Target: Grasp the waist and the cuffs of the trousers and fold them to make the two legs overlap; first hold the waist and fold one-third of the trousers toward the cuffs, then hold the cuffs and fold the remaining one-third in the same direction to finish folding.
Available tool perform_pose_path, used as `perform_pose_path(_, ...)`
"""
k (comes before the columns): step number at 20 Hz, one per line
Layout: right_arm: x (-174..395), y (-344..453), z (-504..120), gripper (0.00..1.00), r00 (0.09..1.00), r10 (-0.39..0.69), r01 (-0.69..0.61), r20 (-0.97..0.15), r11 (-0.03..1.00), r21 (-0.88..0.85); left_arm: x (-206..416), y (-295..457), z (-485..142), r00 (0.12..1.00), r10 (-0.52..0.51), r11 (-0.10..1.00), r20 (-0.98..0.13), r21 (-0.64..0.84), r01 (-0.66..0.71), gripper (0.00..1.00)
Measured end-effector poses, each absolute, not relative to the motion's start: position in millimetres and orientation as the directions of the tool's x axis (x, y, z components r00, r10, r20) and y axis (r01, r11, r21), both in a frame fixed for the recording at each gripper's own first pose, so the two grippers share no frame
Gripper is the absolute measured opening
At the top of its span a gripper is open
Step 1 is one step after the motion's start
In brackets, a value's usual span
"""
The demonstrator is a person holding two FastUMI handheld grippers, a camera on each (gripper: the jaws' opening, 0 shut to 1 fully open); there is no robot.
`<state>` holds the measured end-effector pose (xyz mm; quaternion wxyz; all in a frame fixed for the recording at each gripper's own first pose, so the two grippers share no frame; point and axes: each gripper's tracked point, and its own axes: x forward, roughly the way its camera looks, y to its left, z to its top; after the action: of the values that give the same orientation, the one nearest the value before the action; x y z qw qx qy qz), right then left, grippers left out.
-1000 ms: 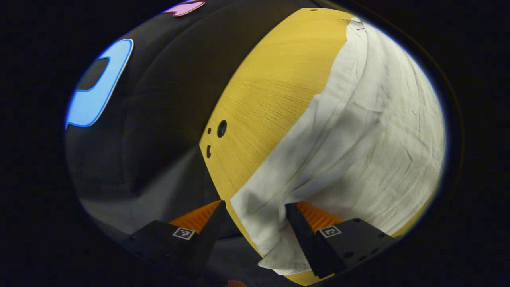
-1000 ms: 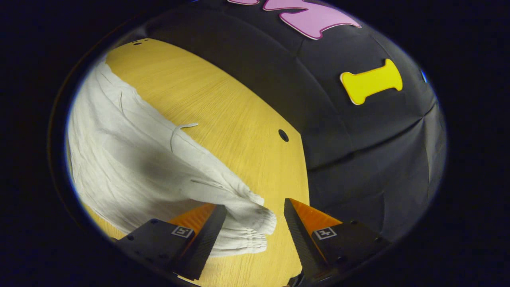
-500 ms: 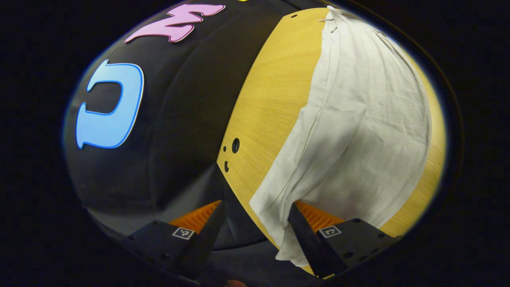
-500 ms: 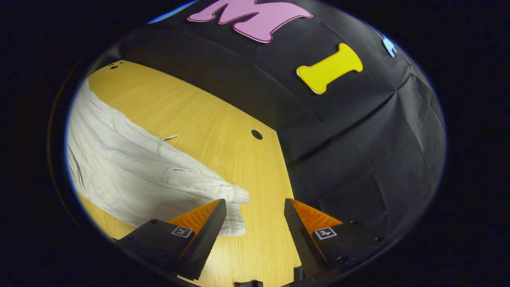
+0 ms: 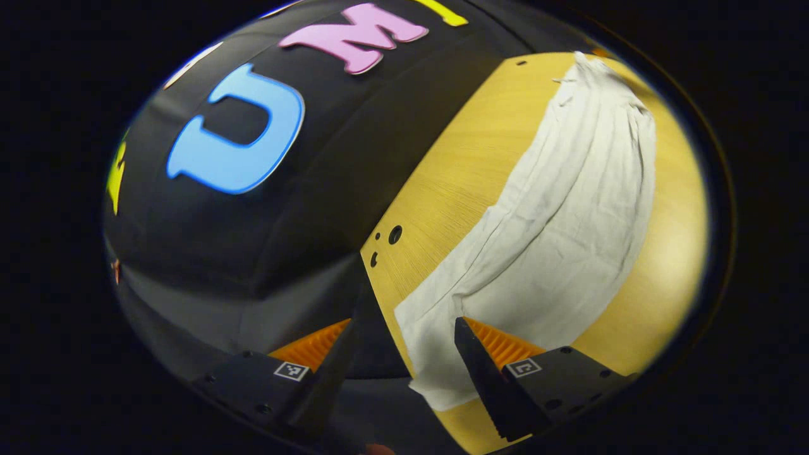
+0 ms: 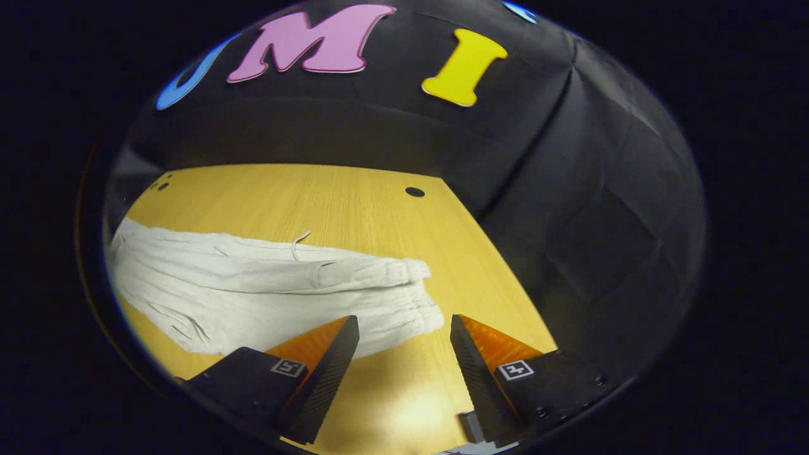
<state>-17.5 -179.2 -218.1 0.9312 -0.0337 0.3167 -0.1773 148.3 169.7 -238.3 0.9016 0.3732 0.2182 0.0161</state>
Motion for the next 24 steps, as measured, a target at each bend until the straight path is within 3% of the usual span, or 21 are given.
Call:
perform_pose_path(3,-29,-166,-240,0.94,0.702,-0.301,0.399,-0.646,0.917,0.007,126,162,-252,0.873,0.203,0.874,-0.444,0.483,0.042,0.97)
perform_pose_path(8,-23,-158,-265,0.94,0.684,-0.200,0.518,-0.702,0.810,0.274,104,143,-273,0.839,0.160,0.979,-0.520,0.196,-0.065,0.97)
perform_pose_path(13,-11,-180,-285,0.94,0.654,-0.185,0.609,-0.733,0.704,0.366,82,118,-300,0.797,0.086,0.981,-0.598,-0.091,-0.174,0.97)
perform_pose_path(21,34,-216,-295,0.92,0.586,-0.253,0.692,-0.770,0.651,0.313,59,106,-323,0.752,0.069,0.911,-0.655,-0.266,-0.315,0.96)
perform_pose_path(23,31,-220,-304,0.74,0.570,-0.262,0.709,-0.779,0.636,0.305,54,105,-329,0.743,0.069,0.895,-0.666,-0.288,-0.341,0.96)
perform_pose_path(24,27,-215,-305,0.49,0.562,-0.230,0.709,-0.795,0.630,0.318,50,104,-331,0.740,0.067,0.887,-0.669,-0.300,-0.352,0.96)
